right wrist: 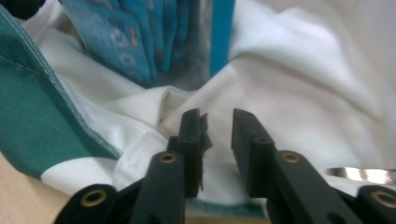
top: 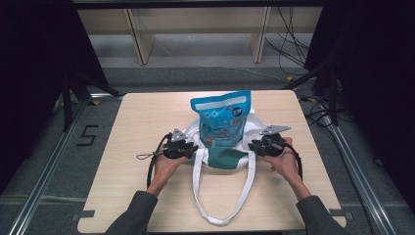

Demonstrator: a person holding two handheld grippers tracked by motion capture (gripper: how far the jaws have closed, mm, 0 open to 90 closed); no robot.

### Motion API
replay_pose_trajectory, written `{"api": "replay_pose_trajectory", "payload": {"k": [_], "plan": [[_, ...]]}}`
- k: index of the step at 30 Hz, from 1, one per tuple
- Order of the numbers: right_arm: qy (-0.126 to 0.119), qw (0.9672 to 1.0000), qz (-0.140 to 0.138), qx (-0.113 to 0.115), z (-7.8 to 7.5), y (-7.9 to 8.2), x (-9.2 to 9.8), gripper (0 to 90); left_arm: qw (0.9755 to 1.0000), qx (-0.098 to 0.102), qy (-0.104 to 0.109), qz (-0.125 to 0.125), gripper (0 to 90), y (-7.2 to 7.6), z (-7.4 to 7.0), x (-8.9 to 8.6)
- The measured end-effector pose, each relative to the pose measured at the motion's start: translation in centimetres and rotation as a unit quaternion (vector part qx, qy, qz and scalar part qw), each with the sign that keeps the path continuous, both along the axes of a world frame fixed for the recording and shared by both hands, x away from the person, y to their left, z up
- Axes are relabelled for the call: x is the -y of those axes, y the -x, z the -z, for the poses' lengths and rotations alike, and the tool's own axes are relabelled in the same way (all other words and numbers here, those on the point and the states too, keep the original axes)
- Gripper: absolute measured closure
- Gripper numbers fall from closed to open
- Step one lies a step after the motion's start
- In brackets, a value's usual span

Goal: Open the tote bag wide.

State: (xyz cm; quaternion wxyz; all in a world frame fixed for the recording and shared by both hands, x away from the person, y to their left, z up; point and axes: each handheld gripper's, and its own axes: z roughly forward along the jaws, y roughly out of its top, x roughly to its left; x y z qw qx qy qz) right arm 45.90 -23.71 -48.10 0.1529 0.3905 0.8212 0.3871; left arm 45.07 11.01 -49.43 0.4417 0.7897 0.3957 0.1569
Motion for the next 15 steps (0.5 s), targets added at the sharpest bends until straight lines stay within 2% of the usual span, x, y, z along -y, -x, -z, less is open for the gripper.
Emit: {"api": "replay_pose_trajectory", "payload": {"k": [2,3,4,5,6,7,8,9,10,11,12,13,14,15], "plan": [[-0.005,1.0000,0.006,0.006,-0.5,0.3,0.5,66.1,0.9998,0.002,0.022,-0.005,66.5,0.2,-0.9,-0.3],[-0.013,0.9998,0.015,0.001,-0.9,0.5,0.6,65.5,0.9997,0.005,0.022,-0.006,66.4,0.3,-1.2,-0.3],[-0.019,0.9997,0.016,0.008,-1.1,0.7,0.8,64.2,0.9997,0.005,0.022,-0.004,66.3,0.5,-1.5,-0.3],[-0.013,0.9997,0.010,0.018,-1.4,0.7,1.1,62.3,0.9998,0.010,0.019,0.001,66.0,0.5,-1.7,-0.2],[-0.026,0.9994,0.019,0.014,-1.6,1.1,1.0,61.6,0.9999,0.010,0.014,-0.002,62.1,0.6,-2.0,-0.2],[-0.024,0.9994,0.015,0.017,-1.9,1.3,1.2,60.6,0.9998,0.011,0.017,-0.007,55.0,0.7,-2.2,-0.2],[-0.027,0.9991,0.018,0.027,-2.1,1.4,1.2,59.7,0.9997,0.011,0.017,-0.009,54.7,0.8,-2.5,-0.2],[-0.027,0.9992,0.016,0.023,-2.5,1.6,1.4,59.6,0.9997,0.015,0.016,-0.008,54.7,0.9,-2.8,-0.4],[-0.028,0.9987,0.015,0.039,-2.6,1.6,1.5,59.6,0.9995,0.017,0.024,-0.008,54.4,0.9,-3.1,-0.5],[-0.034,0.9989,0.014,0.030,-3.0,1.9,1.5,59.0,0.9994,0.020,0.027,-0.008,54.1,1.0,-3.4,-0.7],[-0.029,0.9986,0.009,0.044,-3.1,1.8,1.6,58.3,0.9993,0.020,0.029,-0.011,53.2,1.1,-3.6,-0.8],[-0.031,0.9988,0.011,0.037,-3.4,2.0,1.6,57.7,0.9991,0.025,0.033,-0.011,52.4,1.2,-3.9,-1.0],[-0.032,0.9983,0.009,0.048,-3.4,2.0,1.6,56.8,0.9990,0.024,0.036,-0.012,51.8,1.3,-4.1,-1.2],[-0.030,0.9986,0.004,0.044,-3.6,2.1,1.6,55.9,0.9988,0.022,0.040,-0.014,50.8,1.4,-4.2,-1.2]]}}
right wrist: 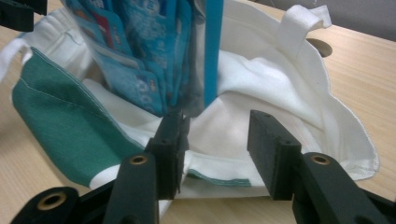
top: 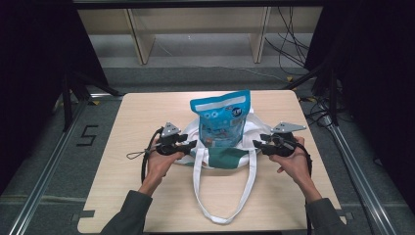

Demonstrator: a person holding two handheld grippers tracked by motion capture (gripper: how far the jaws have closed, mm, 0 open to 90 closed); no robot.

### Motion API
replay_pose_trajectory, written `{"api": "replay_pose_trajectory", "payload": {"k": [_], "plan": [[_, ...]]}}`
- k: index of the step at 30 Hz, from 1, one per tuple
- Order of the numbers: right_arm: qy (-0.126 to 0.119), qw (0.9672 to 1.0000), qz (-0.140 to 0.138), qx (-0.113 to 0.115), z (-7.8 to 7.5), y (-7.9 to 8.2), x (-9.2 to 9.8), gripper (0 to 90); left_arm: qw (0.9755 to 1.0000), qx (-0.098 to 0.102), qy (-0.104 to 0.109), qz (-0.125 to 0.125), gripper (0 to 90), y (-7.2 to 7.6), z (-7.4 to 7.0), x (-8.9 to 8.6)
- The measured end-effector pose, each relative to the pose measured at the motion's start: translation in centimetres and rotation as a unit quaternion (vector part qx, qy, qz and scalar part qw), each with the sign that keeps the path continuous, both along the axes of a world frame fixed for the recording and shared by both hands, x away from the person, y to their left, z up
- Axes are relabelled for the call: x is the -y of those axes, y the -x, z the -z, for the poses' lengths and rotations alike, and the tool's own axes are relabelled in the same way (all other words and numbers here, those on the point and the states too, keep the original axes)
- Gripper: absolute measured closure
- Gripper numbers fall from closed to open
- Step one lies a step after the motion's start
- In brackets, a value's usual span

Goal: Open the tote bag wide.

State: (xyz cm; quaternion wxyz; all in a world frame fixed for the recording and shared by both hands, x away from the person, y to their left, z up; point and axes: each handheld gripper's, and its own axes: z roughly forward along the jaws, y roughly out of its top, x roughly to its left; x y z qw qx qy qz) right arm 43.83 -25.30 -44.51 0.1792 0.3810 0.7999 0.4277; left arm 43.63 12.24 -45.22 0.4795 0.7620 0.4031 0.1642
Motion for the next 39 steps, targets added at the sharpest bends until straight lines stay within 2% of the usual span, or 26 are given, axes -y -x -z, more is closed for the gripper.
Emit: {"api": "replay_pose_trajectory", "payload": {"k": [1,3,5,6,7,9,10,12,13,14,16,20,21,23,24,25,26,27,29,31,32,34,35,37,38,39], "plan": [[0.002,1.0000,-0.001,0.003,-0.1,0.1,0.0,55.5,0.9999,0.000,-0.008,0.009,49.9,0.1,-0.2,-0.2],[0.001,1.0000,-0.001,0.003,-0.3,0.3,-0.1,54.8,1.0000,-0.007,0.002,0.003,47.0,0.5,-0.4,-0.2],[0.002,0.9999,0.005,0.009,-0.5,0.6,-0.1,53.2,1.0000,-0.003,-0.001,0.004,43.1,0.9,-0.5,-0.2],[-0.004,0.9999,0.010,0.003,-0.5,0.8,-0.3,52.2,1.0000,-0.003,-0.001,0.003,42.0,1.2,-0.6,-0.2],[0.004,1.0000,0.002,0.006,-0.6,0.8,0.0,50.9,1.0000,-0.006,-0.001,0.006,40.6,1.5,-0.6,-0.2],[-0.005,0.9999,0.010,0.005,-0.7,1.2,-0.1,49.2,0.9998,-0.014,0.008,0.011,37.7,2.1,-0.6,-0.2],[0.000,0.9999,0.005,0.012,-0.7,1.3,0.0,48.3,0.9996,-0.017,0.014,0.017,36.1,2.3,-0.5,-0.3],[-0.004,0.9999,0.005,0.009,-0.8,1.6,0.0,46.6,0.9992,-0.025,0.023,0.022,32.8,2.9,-0.2,-0.2],[0.004,0.9999,-0.004,0.012,-0.8,1.6,0.1,45.9,0.9991,-0.028,0.021,0.025,31.5,3.2,-0.1,-0.2],[-0.006,0.9999,0.003,0.009,-0.7,1.8,0.0,45.2,0.9991,-0.025,0.021,0.027,30.5,3.5,0.1,-0.2],[-0.002,1.0000,0.000,0.001,-0.7,1.9,0.0,43.8,0.9990,-0.024,0.017,0.034,29.1,4.2,0.4,-0.1],[0.006,0.9998,-0.007,0.018,-0.5,2.1,0.1,42.6,0.9983,-0.028,0.020,0.047,24.9,5.3,0.8,-0.2],[0.008,0.9999,-0.010,0.012,-0.5,2.2,0.1,42.1,0.9983,-0.029,0.017,0.047,23.6,5.5,0.9,-0.3],[0.008,0.9998,-0.008,0.018,-0.5,2.4,-0.1,41.4,0.9986,-0.021,0.012,0.047,21.0,5.8,1.0,-0.4],[0.001,1.0000,-0.003,0.001,-0.6,2.7,-0.2,41.2,0.9984,-0.024,0.019,0.048,19.7,6.0,1.0,-0.4],[0.004,0.9999,-0.009,0.006,-0.6,2.7,-0.2,40.8,0.9978,-0.024,0.029,0.055,18.5,6.1,1.0,-0.5],[0.001,1.0000,-0.006,-0.003,-0.7,3.0,-0.2,40.5,0.9977,-0.023,0.032,0.055,18.0,6.4,1.1,-0.5],[-0.001,1.0000,-0.003,0.003,-0.6,3.1,-0.3,40.5,0.9975,-0.020,0.036,0.057,17.8,6.6,1.3,-0.5],[0.000,1.0000,-0.005,-0.001,-0.5,3.7,-0.3,40.4,0.9976,-0.015,0.030,0.061,15.3,7.2,1.6,-0.6],[0.009,0.9997,-0.018,0.014,-0.4,4.1,-0.1,40.1,0.9975,-0.013,0.027,0.064,14.7,7.7,2.0,-0.8],[0.002,0.9999,-0.011,-0.002,-0.3,4.6,-0.3,40.0,0.9975,-0.013,0.028,0.064,14.8,7.9,2.2,-0.8],[0.012,0.9997,-0.021,0.003,-0.3,5.0,0.1,39.7,0.9974,-0.014,0.025,0.065,14.8,8.5,2.5,-1.0],[0.005,0.9999,-0.015,0.006,-0.2,5.3,0.0,39.4,0.9974,-0.014,0.026,0.065,14.8,8.7,2.7,-1.0],[0.010,0.9998,-0.017,-0.007,-0.1,5.8,0.1,38.9,0.9975,-0.020,0.032,0.060,14.8,9.3,3.2,-1.0],[0.016,0.9997,-0.020,0.003,0.1,5.9,0.3,38.7,0.9976,-0.023,0.026,0.060,14.8,9.6,3.3,-1.1],[0.013,0.9997,-0.017,-0.008,0.3,6.3,0.2,38.5,0.9976,-0.017,0.019,0.064,14.8,9.8,3.5,-1.2]]}}
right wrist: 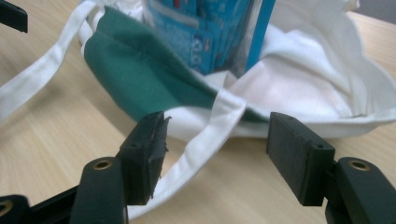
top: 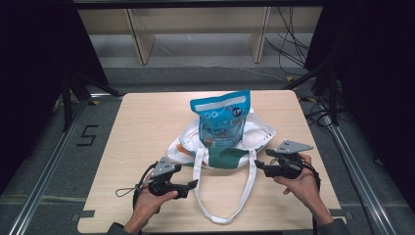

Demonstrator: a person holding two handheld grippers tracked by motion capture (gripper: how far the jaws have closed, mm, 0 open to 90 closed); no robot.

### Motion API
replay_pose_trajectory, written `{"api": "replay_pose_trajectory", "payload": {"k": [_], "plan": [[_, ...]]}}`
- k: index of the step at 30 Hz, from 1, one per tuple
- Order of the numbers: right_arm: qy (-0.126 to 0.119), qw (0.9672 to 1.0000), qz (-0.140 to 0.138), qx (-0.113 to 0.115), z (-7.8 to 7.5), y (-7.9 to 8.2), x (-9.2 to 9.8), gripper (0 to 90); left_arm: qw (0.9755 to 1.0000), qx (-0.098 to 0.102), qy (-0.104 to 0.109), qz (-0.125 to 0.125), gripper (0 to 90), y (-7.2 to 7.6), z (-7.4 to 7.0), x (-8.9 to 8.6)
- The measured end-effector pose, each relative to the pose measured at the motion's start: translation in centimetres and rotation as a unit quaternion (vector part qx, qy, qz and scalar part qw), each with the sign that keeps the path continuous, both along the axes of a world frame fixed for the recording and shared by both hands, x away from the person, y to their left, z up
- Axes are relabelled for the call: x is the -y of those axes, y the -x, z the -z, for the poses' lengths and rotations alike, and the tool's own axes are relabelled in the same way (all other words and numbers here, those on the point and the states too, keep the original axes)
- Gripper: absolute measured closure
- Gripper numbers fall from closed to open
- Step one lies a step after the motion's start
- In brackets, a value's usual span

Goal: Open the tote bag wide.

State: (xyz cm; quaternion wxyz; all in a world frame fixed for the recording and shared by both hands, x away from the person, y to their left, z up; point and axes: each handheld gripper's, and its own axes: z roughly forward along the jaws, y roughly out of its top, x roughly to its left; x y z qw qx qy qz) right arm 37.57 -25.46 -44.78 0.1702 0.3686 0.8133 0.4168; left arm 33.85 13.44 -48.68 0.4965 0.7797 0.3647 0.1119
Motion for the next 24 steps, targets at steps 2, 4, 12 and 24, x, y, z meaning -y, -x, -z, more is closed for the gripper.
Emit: {"api": "replay_pose_trajectory", "payload": {"k": [2,4,12,24], "plan": [[0.003,1.0000,-0.002,0.001,0.3,0.4,0.0,38.2,1.0000,-0.001,-0.002,0.003,14.8,0.4,0.2,-0.3],[0.010,0.9999,-0.008,0.005,0.5,0.8,-0.1,38.0,1.0000,-0.002,0.000,-0.001,14.8,0.9,0.3,-0.5],[0.004,0.9998,-0.018,-0.001,0.9,2.7,-0.3,36.8,0.9999,-0.003,0.012,-0.002,14.8,2.0,0.2,-1.5],[0.023,0.9995,-0.021,-0.009,2.2,4.6,-0.2,33.5,0.9999,-0.013,-0.004,0.003,15.0,3.6,0.7,-0.8]]}}
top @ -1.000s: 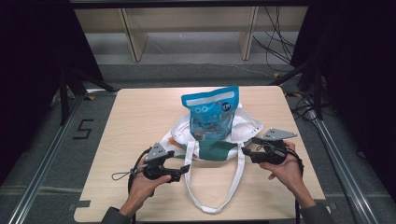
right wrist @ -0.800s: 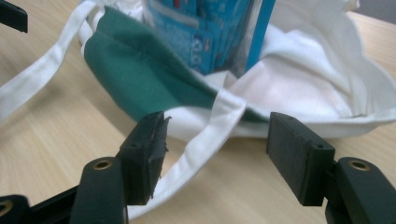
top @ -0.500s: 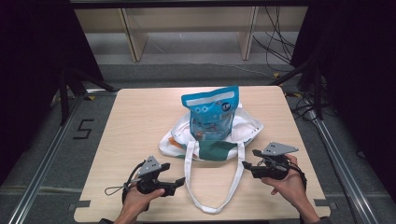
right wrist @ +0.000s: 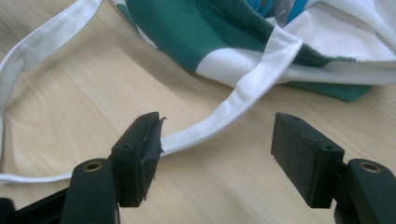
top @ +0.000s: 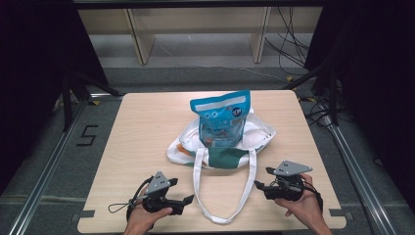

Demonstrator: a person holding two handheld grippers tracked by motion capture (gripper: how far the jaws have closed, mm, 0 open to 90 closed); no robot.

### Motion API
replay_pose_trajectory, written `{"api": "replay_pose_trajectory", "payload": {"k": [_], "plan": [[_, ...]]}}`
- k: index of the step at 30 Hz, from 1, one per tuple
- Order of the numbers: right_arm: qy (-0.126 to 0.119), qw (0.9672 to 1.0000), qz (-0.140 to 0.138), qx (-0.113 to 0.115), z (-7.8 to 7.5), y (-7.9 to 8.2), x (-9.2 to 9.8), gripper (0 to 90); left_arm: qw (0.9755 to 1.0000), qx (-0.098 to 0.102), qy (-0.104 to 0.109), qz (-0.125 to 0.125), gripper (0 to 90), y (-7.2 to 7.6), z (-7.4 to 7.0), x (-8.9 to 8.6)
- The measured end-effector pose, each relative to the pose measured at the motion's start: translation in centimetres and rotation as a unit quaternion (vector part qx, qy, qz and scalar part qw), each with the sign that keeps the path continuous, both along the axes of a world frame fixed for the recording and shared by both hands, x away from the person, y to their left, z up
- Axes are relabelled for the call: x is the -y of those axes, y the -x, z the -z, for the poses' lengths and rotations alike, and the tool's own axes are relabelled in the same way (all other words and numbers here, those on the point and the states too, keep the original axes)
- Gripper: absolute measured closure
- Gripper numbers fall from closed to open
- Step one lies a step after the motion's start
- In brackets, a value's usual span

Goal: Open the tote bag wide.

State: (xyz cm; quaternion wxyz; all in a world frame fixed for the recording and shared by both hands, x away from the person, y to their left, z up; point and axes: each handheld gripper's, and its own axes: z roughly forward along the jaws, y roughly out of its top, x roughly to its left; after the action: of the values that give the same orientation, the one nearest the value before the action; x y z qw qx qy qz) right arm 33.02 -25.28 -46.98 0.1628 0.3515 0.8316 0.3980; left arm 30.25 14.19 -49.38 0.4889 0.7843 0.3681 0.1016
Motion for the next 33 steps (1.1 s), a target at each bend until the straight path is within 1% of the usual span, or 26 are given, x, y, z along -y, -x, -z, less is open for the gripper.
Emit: {"api": "replay_pose_trajectory", "payload": {"k": [2,3,4,5,6,7,8,9,10,11,12,13,14,15,17,18,20,21,22,23,24,25,28,30,32,33], "plan": [[0.002,1.0000,-0.001,0.002,0.2,0.3,0.2,33.3,0.9999,-0.001,-0.006,0.013,15.0,0.5,0.0,0.3],[0.003,1.0000,-0.001,-0.001,0.3,0.5,0.3,33.0,0.9997,0.006,-0.011,0.019,15.1,0.6,0.0,0.3],[0.002,1.0000,-0.002,-0.006,0.4,0.7,0.3,32.9,0.9998,-0.001,-0.008,0.016,15.1,0.9,0.1,0.5],[0.003,0.9999,0.000,-0.010,0.5,1.0,0.4,32.9,0.9998,0.001,-0.012,0.017,15.1,1.1,0.1,0.6],[0.006,1.0000,-0.001,-0.006,0.7,1.2,0.5,32.6,0.9998,0.001,-0.006,0.016,15.1,1.3,0.2,0.8],[0.003,0.9999,-0.003,-0.015,0.8,1.5,0.5,32.4,0.9997,0.002,-0.015,0.020,15.1,1.4,0.2,0.8],[0.003,0.9998,-0.003,-0.022,0.8,1.7,0.6,32.4,0.9997,0.002,-0.016,0.019,15.1,1.6,0.2,0.9],[0.002,0.9998,-0.009,-0.020,1.0,1.9,0.6,32.2,0.9995,0.004,-0.022,0.021,15.1,1.8,0.2,0.9],[0.002,0.9997,-0.001,-0.023,1.0,2.3,0.7,32.2,0.9996,0.004,-0.019,0.022,15.1,1.9,0.3,1.0],[0.006,0.9998,-0.007,-0.019,1.0,2.5,0.8,32.1,0.9996,0.007,-0.013,0.022,15.1,2.1,0.4,1.1],[0.003,0.9995,0.001,-0.030,1.1,3.0,0.7,31.9,0.9993,0.006,-0.026,0.024,15.1,2.2,0.3,1.1],[0.007,0.9996,-0.009,-0.025,1.2,3.0,0.8,31.8,0.9994,0.007,-0.027,0.020,15.1,2.4,0.3,1.2],[0.010,0.9997,-0.009,-0.021,1.2,3.3,0.9,31.6,0.9994,0.010,-0.024,0.020,15.1,2.5,0.4,1.2],[0.012,0.9996,-0.011,-0.022,1.2,3.5,0.9,31.3,0.9994,0.009,-0.030,0.018,15.1,2.7,0.3,1.3],[0.012,0.9995,-0.009,-0.027,1.3,4.1,1.0,30.9,0.9993,0.009,-0.029,0.022,15.1,3.0,0.3,1.3],[0.015,0.9995,-0.013,-0.024,1.4,4.2,1.1,30.7,0.9993,0.012,-0.028,0.022,15.1,3.1,0.4,1.4],[0.017,0.9994,-0.016,-0.027,1.5,4.6,1.2,30.6,0.9990,0.012,-0.037,0.024,15.0,3.5,0.4,1.4],[0.018,0.9991,-0.016,-0.034,1.6,4.8,1.1,30.6,0.9990,0.016,-0.031,0.026,15.1,3.5,0.5,1.5],[0.021,0.9990,-0.018,-0.035,1.7,5.0,1.1,30.5,0.9987,0.014,-0.041,0.028,15.1,3.6,0.4,1.5],[0.027,0.9989,-0.021,-0.033,1.8,5.1,1.1,30.6,0.9991,0.012,-0.034,0.021,15.0,3.8,0.5,1.6],[0.027,0.9988,-0.020,-0.036,1.9,5.3,1.1,30.5,0.9991,0.014,-0.033,0.025,15.1,3.8,0.5,1.6],[0.029,0.9986,-0.021,-0.040,2.0,5.5,1.0,30.5,0.9989,0.014,-0.037,0.026,15.1,3.9,0.5,1.5],[0.037,0.9983,-0.029,-0.036,2.1,5.9,0.9,30.5,0.9988,0.015,-0.042,0.022,15.1,4.0,0.4,1.5],[0.034,0.9981,-0.035,-0.037,2.2,6.0,0.9,30.6,0.9986,0.016,-0.045,0.023,15.1,4.0,0.5,1.4],[0.032,0.9983,-0.032,-0.036,2.1,6.0,0.9,30.6,0.9992,0.014,-0.034,0.019,15.1,3.9,0.5,1.5],[0.031,0.9982,-0.029,-0.044,2.1,6.1,0.9,30.6,0.9991,0.014,-0.035,0.017,15.1,3.9,0.5,1.5]]}}
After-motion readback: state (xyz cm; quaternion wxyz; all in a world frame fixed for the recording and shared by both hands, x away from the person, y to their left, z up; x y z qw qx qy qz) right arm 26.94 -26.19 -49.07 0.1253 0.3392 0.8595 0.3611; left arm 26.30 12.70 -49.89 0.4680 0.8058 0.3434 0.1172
